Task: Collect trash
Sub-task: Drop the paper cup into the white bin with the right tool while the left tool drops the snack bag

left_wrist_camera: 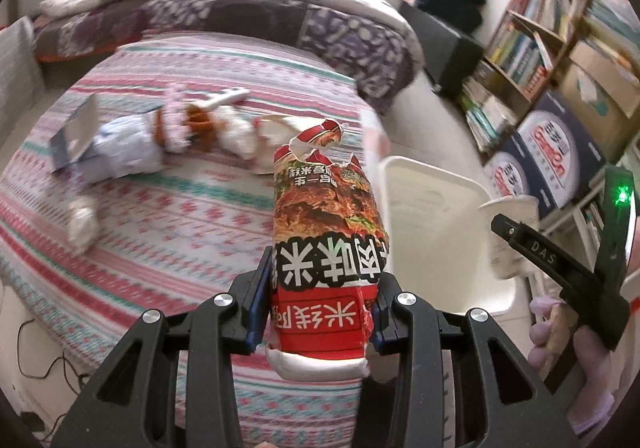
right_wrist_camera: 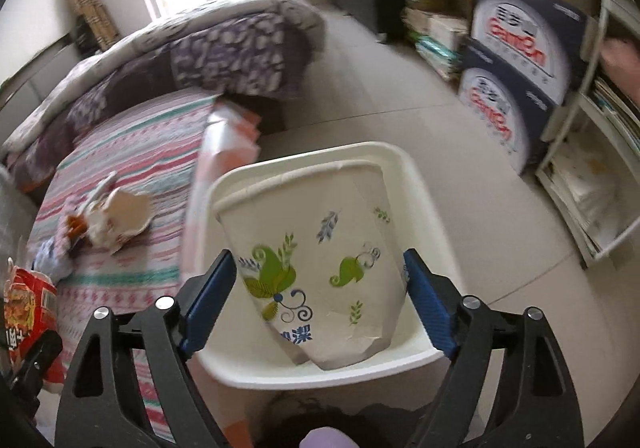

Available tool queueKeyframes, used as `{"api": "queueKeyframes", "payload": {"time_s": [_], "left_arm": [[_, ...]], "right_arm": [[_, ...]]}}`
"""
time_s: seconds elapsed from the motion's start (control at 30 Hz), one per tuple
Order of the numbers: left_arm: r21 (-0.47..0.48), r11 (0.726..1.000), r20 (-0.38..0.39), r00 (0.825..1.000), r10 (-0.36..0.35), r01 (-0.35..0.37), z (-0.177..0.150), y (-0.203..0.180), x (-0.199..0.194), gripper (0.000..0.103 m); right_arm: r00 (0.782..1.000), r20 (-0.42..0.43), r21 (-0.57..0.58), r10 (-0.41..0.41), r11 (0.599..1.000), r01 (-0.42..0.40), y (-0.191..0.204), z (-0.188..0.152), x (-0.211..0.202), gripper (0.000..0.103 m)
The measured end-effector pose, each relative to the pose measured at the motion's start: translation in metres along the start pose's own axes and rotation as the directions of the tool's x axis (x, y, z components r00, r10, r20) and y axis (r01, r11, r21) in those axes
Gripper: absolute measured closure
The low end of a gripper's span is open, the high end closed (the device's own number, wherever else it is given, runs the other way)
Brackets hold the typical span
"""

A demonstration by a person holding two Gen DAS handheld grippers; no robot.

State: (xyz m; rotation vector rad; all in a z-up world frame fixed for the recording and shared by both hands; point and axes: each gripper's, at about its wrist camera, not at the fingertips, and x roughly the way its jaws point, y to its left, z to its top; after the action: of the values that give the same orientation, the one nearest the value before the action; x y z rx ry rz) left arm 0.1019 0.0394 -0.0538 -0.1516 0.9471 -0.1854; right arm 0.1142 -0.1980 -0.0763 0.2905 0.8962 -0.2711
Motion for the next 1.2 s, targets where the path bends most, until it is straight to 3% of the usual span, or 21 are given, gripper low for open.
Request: {"api": "queueKeyframes", "payload": {"time_s": [0.77,0.9,1.0,1.13,1.2], "left_arm": [[0.195,0.972,-0.092,0.989,-0.118,0.134,0.020,-0.147,0.055,0.060],[0.167,0.972,-0.094,0.984,-0.153,0.167,0.022,-0.153,0.056,0.038],[0.149,0.972,-0.096,0.981,-0.168,0.181,0.023,-0.149,0.054,0.032],[0.105,0.987,-0.079,0.990,-0.117,0.125,0.022,-0.127,0.052,0.029],[0.073,0.996,-0.067,0.997,-0.041,0.046,0.019,-0.103,0.052,0.026]], "right_arm": [[0.994,0.017,0.209,-0.112,0.972,0.106,-0.118,0.004,-0.005,0.012],[0.992,0.025,0.224,-0.123,0.968,0.115,-0.125,0.005,-0.007,0.009],[0.993,0.022,0.223,-0.116,0.969,0.108,-0.125,0.005,-0.007,0.008],[0.995,0.015,0.200,-0.095,0.976,0.090,-0.110,0.002,-0.006,0.007],[0.996,0.000,0.175,-0.087,0.981,0.086,-0.099,-0.001,-0.002,0.007]]}}
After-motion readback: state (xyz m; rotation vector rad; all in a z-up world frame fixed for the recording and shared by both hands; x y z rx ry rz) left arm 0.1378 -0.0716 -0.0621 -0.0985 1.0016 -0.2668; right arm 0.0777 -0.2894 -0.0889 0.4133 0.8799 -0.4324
